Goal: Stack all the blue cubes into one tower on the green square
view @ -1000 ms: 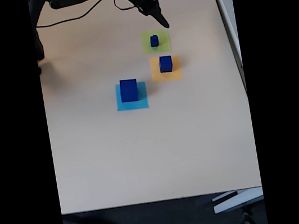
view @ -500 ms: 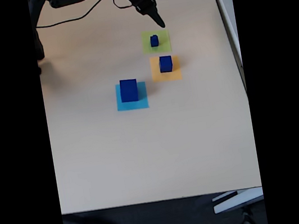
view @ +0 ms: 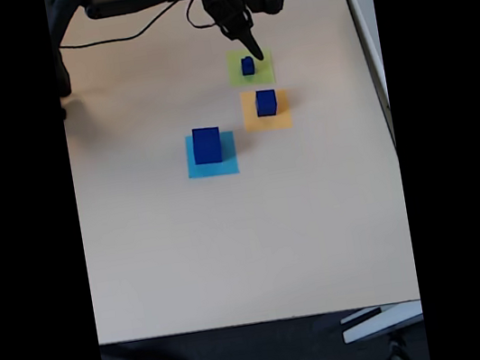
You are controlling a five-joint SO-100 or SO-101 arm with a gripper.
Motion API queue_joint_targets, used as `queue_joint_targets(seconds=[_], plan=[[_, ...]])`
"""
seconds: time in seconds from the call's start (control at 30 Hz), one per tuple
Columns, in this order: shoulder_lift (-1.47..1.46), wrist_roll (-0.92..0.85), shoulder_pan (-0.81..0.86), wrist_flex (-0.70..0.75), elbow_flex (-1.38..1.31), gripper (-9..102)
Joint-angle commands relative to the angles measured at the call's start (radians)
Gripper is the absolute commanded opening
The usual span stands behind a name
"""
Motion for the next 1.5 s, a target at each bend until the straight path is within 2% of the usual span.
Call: queue_joint_targets(seconds=[0.0,1.37,1.47], plan=[[0.011,-0.006,0.006,0.0,-0.003,31],[-0.014,-0.011,0.02,-0.061,0.074,21],[-0.014,-0.008,0.02,-0.064,0.078,17]])
